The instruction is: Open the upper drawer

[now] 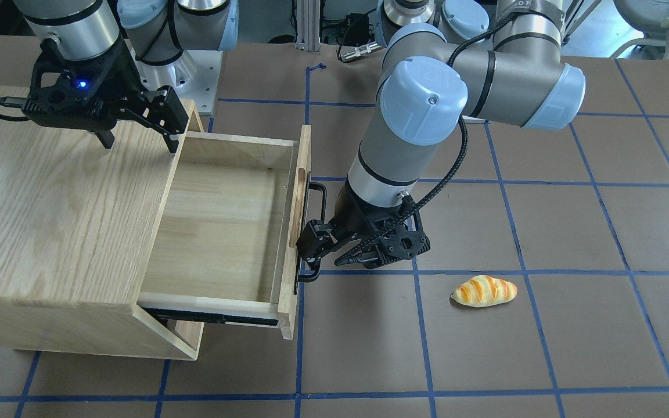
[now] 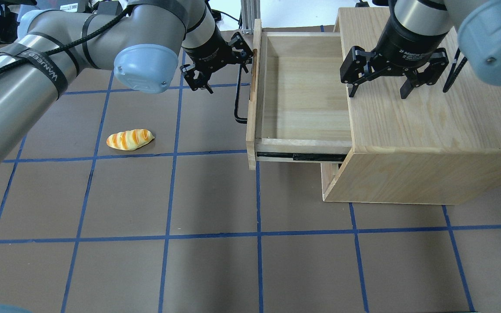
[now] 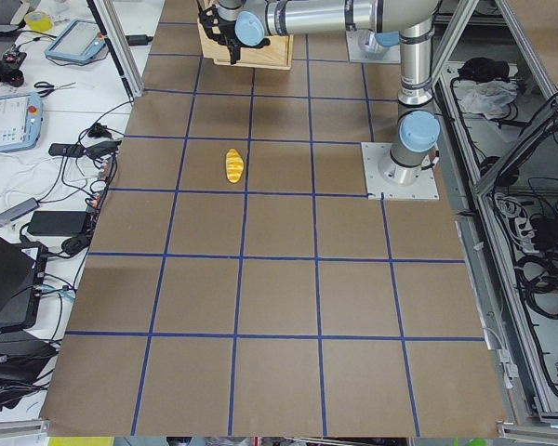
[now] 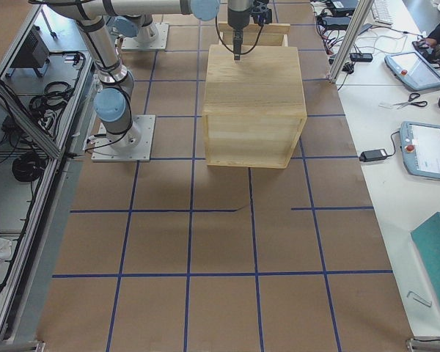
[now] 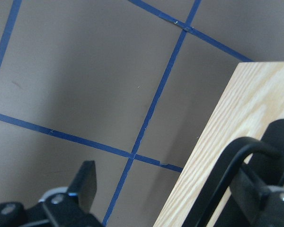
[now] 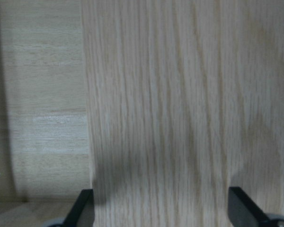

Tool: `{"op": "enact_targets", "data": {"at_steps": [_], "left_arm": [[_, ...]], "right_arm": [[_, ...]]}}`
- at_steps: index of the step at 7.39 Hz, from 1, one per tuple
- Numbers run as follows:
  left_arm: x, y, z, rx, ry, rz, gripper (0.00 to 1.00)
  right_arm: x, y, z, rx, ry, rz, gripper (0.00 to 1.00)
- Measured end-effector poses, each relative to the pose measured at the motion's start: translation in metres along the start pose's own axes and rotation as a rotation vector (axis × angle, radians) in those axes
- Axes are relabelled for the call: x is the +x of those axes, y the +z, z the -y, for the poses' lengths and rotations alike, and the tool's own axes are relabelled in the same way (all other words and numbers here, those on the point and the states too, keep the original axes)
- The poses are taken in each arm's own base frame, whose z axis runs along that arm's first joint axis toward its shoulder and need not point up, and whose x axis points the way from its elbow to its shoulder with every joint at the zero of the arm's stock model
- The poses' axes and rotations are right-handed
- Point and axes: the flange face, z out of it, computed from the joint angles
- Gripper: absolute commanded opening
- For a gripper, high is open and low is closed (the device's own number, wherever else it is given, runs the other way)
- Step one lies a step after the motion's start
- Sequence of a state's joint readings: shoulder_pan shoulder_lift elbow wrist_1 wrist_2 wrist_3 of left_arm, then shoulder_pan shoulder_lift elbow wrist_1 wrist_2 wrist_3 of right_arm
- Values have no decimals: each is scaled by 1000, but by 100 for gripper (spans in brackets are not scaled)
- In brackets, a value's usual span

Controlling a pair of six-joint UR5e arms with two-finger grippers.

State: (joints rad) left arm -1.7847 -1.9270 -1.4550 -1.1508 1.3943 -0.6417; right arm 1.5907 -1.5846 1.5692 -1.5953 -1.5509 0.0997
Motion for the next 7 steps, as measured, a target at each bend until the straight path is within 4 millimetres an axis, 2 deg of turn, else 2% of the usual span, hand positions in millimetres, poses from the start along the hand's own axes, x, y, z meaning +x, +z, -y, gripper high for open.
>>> {"op": "enact_targets", "data": {"at_steps": [3,7], "left_arm": [[-6,-4,6,-5,-12,7,100],[-11,-12,3,-19,-37,20,100]], "right_arm": [[0,0,0,0,0,0,100],[0,0,0,0,0,-1,100]]}}
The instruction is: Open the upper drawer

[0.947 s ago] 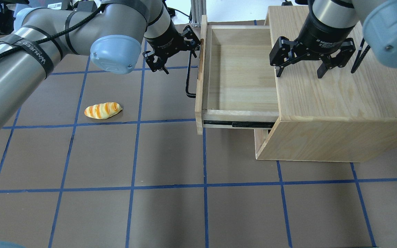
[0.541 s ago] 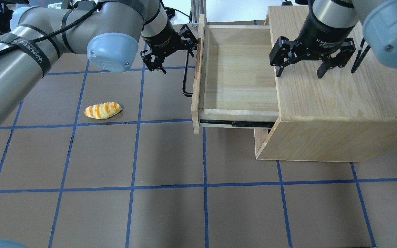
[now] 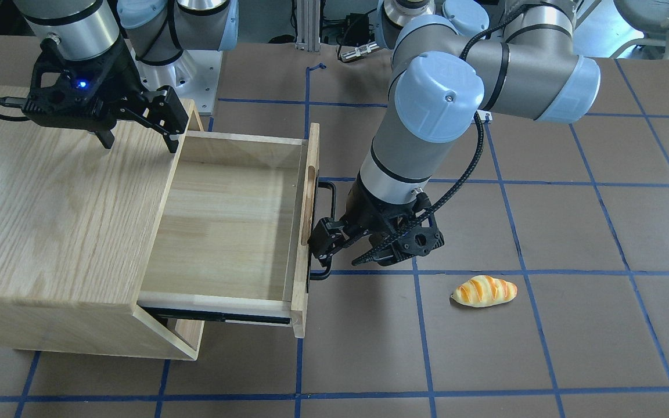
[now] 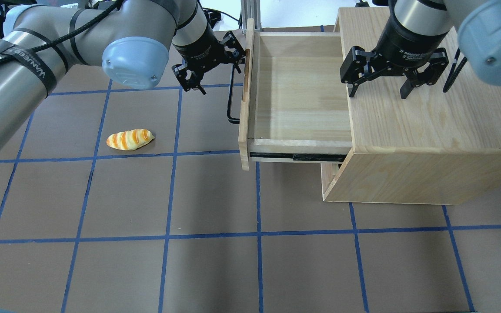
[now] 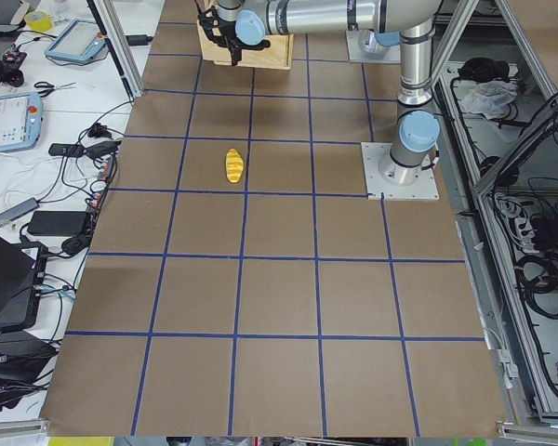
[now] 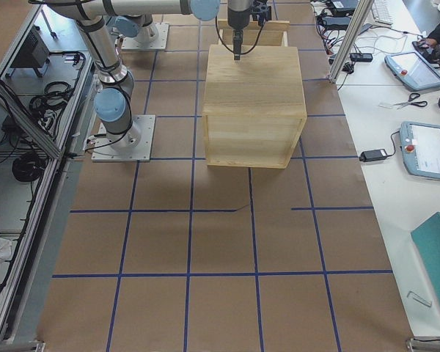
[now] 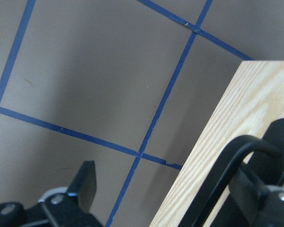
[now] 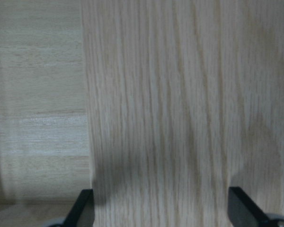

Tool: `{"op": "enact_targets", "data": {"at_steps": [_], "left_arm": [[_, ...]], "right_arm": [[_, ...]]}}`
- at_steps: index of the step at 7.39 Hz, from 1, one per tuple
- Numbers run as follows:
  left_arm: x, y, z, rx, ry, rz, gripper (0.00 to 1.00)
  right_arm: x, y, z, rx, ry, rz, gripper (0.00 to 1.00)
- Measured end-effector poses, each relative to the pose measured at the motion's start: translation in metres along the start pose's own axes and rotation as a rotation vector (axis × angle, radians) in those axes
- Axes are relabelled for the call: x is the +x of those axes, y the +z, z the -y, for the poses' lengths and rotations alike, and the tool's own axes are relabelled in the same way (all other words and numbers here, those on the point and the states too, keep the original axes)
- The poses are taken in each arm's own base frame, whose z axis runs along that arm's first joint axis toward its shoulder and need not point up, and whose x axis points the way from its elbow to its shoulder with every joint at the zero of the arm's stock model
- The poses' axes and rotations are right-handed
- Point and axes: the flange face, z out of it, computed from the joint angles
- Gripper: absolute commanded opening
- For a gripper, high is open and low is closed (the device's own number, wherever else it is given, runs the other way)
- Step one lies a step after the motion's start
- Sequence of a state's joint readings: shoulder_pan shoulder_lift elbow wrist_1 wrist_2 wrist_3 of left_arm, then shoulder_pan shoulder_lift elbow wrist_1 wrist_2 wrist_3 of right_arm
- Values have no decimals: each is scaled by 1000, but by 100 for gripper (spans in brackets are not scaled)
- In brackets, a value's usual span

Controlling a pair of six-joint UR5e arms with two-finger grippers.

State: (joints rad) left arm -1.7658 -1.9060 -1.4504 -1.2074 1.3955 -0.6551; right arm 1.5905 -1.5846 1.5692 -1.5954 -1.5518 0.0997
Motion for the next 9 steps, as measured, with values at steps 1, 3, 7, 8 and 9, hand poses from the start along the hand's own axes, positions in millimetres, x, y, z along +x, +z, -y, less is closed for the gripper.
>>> {"op": "enact_targets", "data": {"at_steps": [1,3,7,8,9], "left_arm": [[0,0,-1,-4,-9,1,100],[5,3,-7,-16,-33,0,100],[6,-19,-8,3,-31,-10,100],[7,-29,-6,3,-12,-7,100],[4,-39,-2,-10,38,6,100]], "right_arm": [[0,0,0,0,0,0,100],[0,0,0,0,0,0,100],[0,0,0,0,0,1,100],[0,0,0,0,0,1,100],[0,0,0,0,0,1,100]]}}
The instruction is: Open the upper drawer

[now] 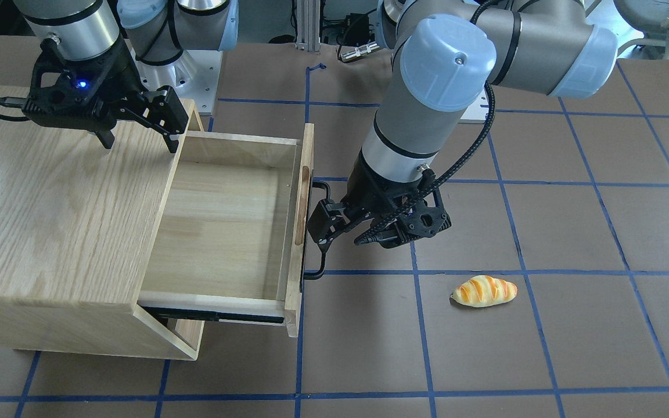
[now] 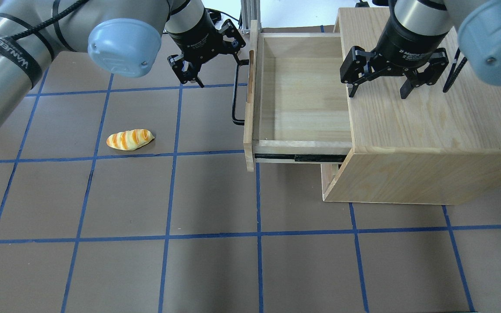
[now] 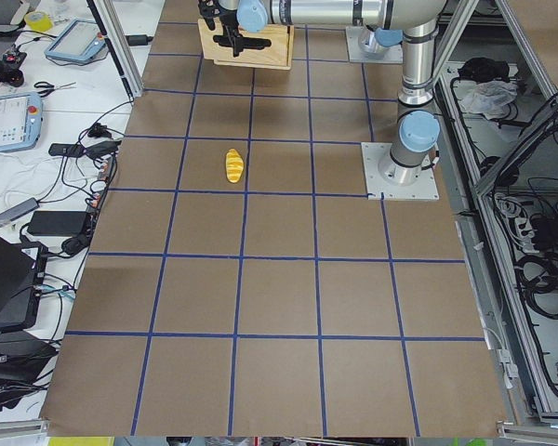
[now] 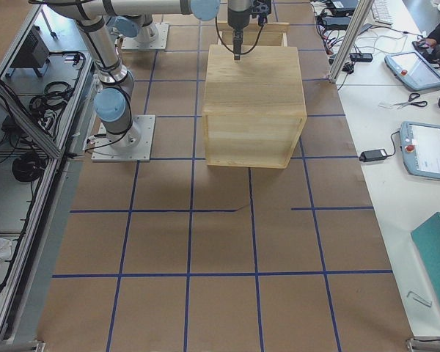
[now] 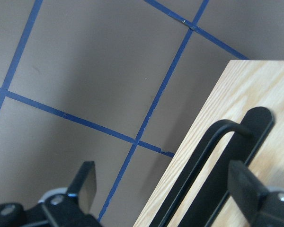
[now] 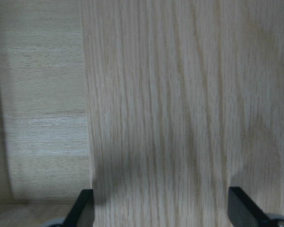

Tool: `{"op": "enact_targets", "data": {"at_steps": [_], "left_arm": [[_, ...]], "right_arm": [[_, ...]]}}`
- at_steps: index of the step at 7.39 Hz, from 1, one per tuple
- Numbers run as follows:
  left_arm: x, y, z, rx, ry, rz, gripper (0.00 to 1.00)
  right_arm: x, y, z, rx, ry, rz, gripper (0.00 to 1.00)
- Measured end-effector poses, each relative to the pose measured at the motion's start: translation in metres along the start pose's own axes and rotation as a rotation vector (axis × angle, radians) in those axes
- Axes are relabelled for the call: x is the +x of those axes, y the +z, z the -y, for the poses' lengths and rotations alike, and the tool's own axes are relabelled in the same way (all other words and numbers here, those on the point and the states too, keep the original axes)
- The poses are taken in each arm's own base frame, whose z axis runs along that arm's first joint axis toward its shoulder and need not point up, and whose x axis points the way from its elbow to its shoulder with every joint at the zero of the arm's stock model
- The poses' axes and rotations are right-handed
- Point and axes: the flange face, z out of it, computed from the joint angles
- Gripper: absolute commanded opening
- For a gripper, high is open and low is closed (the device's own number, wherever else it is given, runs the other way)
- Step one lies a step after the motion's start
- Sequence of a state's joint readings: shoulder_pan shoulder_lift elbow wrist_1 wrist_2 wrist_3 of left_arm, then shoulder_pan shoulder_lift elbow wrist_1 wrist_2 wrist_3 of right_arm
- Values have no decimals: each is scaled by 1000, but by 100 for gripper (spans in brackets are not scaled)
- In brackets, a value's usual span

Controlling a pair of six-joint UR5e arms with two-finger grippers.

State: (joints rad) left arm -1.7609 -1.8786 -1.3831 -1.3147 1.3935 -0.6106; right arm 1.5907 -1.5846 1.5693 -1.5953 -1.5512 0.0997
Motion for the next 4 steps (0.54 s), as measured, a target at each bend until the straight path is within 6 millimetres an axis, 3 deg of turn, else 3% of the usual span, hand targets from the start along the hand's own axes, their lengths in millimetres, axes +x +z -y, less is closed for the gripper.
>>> {"op": "enact_targets", "data": {"at_steps": [2,4], "left_arm": [[-24,-27,15,-21,115,36,100],[-63,-59,25,-11,254,142,100]], "right_arm": [[0,0,0,0,0,-1,100],[0,0,0,0,0,0,100]]}}
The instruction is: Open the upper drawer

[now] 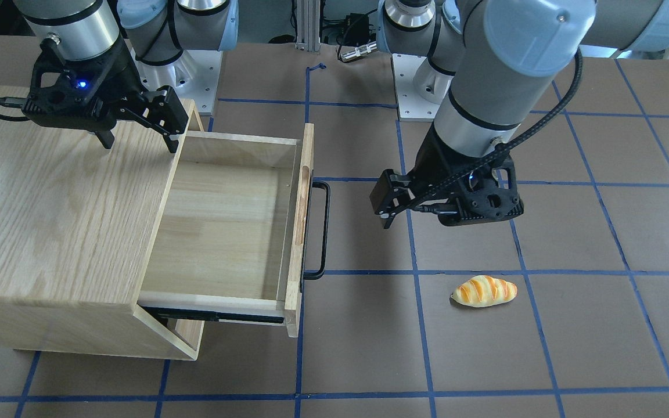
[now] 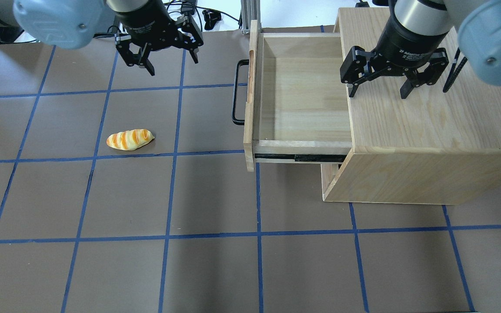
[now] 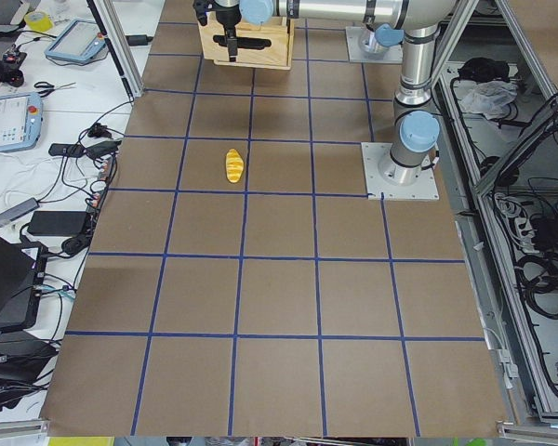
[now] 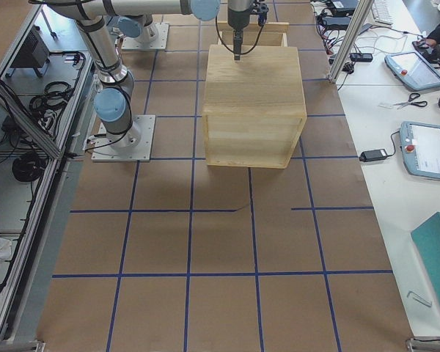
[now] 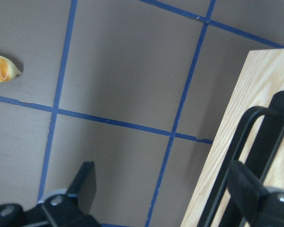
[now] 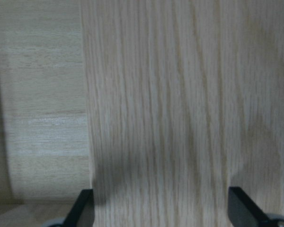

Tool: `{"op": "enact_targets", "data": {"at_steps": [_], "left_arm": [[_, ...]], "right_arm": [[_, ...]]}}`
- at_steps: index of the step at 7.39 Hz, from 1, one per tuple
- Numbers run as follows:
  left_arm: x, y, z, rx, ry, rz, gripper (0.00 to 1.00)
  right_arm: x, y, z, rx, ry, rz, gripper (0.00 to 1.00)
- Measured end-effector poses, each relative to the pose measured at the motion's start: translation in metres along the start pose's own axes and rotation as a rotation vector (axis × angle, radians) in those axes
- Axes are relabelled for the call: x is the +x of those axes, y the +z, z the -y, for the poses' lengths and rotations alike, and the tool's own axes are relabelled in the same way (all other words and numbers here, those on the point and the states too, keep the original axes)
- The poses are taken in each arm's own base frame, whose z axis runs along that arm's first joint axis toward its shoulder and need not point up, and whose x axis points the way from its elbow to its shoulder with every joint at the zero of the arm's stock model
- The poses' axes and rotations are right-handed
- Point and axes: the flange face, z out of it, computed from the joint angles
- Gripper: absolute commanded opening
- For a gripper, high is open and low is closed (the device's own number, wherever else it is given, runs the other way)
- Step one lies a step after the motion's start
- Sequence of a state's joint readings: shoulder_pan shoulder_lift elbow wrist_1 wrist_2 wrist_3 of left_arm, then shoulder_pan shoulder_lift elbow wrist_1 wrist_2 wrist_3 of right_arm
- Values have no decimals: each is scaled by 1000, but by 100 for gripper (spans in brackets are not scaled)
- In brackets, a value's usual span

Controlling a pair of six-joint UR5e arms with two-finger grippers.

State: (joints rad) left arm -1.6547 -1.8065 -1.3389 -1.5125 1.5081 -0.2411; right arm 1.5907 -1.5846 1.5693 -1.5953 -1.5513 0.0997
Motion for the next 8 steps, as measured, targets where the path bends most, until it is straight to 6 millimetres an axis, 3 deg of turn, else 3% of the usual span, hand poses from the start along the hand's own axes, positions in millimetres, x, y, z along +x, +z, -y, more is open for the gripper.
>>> {"op": "enact_targets", "data": {"at_steps": [3,5,8], "left_arm": [[-61,-32,-15,-47,51,67,100],[-96,-42,-25,-58,105,149,100],[-109,-45,-38,-75,225,173,100]], "right_arm": [[0,0,0,0,0,0,100],[0,0,0,0,0,0,100],[0,0,0,0,0,-1,100]]}}
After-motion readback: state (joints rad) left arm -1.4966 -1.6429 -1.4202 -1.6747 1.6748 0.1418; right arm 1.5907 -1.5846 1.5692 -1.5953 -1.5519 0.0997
